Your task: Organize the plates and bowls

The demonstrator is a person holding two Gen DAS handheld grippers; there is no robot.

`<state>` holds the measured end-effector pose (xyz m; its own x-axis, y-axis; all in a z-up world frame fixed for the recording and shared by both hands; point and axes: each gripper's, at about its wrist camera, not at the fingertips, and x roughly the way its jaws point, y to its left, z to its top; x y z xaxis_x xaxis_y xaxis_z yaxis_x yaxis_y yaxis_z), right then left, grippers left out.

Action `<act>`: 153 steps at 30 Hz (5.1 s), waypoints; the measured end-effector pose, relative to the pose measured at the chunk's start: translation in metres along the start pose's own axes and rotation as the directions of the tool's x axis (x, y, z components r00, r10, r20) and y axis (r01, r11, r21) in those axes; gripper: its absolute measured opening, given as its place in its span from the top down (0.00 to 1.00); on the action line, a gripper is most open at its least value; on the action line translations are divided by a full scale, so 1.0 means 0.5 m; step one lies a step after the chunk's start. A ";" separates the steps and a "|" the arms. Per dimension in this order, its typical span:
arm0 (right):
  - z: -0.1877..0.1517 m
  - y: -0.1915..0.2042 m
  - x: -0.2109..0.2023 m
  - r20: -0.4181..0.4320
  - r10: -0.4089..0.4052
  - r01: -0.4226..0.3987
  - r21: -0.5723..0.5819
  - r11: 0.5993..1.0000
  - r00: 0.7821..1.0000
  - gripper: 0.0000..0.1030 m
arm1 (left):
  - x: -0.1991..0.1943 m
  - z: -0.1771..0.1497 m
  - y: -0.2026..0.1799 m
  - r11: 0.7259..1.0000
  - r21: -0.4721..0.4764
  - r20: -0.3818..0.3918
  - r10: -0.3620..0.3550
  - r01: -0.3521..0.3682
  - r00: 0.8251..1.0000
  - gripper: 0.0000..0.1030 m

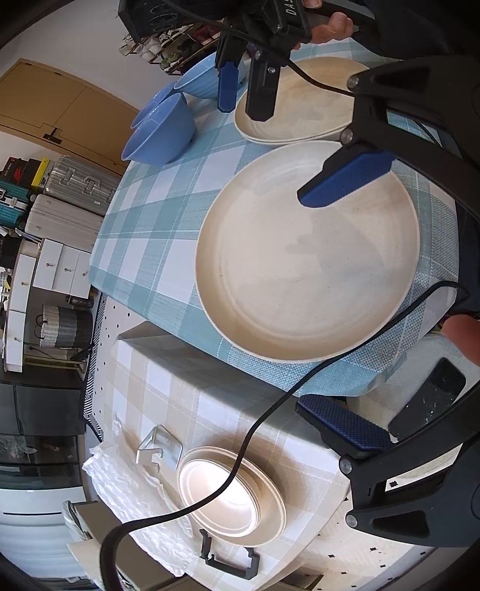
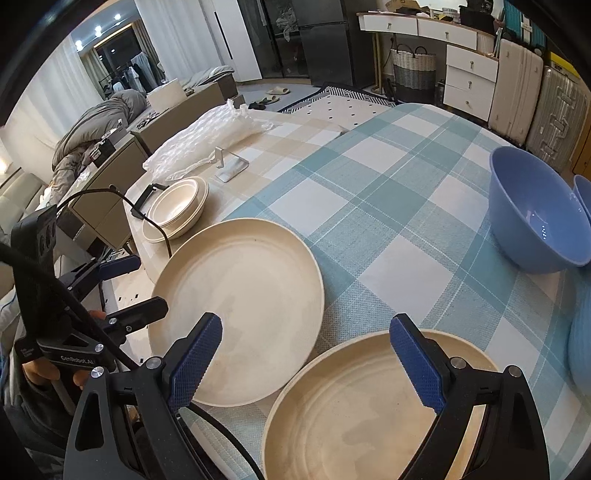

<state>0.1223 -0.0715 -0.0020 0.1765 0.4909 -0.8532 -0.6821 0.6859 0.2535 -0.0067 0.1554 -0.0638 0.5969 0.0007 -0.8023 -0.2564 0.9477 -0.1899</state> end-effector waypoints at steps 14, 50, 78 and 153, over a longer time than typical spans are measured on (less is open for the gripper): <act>0.022 0.018 0.052 -0.057 0.053 -0.055 -0.022 0.998 0.997 0.09 | 0.033 0.003 0.020 0.996 -0.061 -0.052 -0.069 0.066 0.996 0.03; 0.034 0.004 0.134 -0.145 0.131 -0.128 0.030 0.991 0.981 0.21 | 0.095 0.009 0.045 0.987 -0.132 -0.167 -0.111 0.089 0.980 0.39; 0.013 -0.022 0.171 -0.167 0.021 -0.017 0.025 1.000 0.986 0.79 | 0.097 0.000 0.045 0.999 -0.035 -0.134 0.003 -0.008 0.991 0.73; -0.133 -0.128 -0.251 0.139 -0.093 0.055 0.254 0.966 0.986 0.83 | -0.127 0.051 -0.328 0.971 0.222 0.054 -0.106 0.092 0.993 0.88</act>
<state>0.0963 -0.2126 0.0586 0.3358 0.4951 -0.8013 -0.4686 0.8258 0.3138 0.0169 0.0080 0.0327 0.6610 -0.0830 -0.7458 -0.0252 0.9909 -0.1326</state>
